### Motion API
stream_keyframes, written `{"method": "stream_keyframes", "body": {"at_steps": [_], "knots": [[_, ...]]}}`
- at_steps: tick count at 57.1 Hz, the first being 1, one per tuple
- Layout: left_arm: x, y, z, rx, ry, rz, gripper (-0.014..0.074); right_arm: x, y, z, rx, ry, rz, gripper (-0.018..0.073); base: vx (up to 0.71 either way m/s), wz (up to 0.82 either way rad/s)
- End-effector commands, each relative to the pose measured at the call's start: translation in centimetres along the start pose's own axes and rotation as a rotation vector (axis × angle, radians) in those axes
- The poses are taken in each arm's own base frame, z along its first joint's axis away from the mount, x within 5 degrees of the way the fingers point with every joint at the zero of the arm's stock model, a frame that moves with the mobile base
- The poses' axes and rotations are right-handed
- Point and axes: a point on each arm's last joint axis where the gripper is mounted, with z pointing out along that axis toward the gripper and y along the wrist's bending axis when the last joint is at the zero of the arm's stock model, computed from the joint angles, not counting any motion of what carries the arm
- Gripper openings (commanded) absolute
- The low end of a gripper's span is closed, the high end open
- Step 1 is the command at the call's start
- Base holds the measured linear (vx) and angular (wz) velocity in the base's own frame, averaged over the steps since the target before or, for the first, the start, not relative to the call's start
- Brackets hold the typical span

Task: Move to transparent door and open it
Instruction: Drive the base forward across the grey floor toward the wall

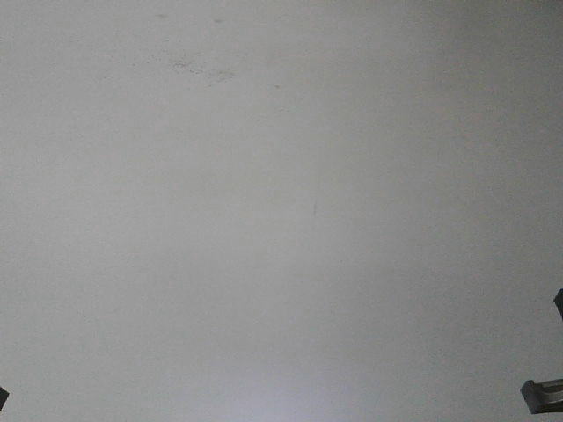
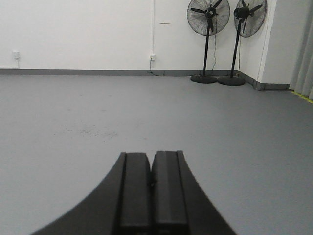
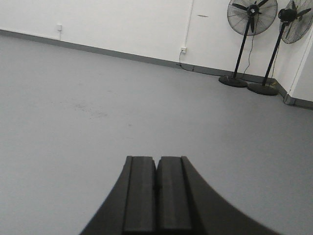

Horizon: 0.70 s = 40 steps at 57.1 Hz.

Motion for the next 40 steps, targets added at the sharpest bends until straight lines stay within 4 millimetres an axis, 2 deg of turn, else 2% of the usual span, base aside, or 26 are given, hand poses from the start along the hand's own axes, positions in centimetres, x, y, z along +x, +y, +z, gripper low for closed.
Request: {"method": "stream_keyframes", "body": {"at_steps": [1, 25, 40], "knots": [[-0.53, 0.03, -0.1, -0.001, -0.088, -0.007, -0.0003, -0.67, -0.17, -0.11, 0.024, -0.093, -0.012, -0.0001, 0.16, -0.05], [-0.53, 0.03, -0.1, -0.001, -0.088, -0.007, -0.0003, -0.67, -0.17, -0.11, 0.024, -0.093, -0.012, -0.0001, 0.24, -0.09], [-0.53, 0.03, -0.1, -0.001, -0.088, -0.007, -0.0003, -0.67, -0.17, -0.11, 0.024, -0.093, -0.012, -0.0001, 0.34, 0.18]]}}
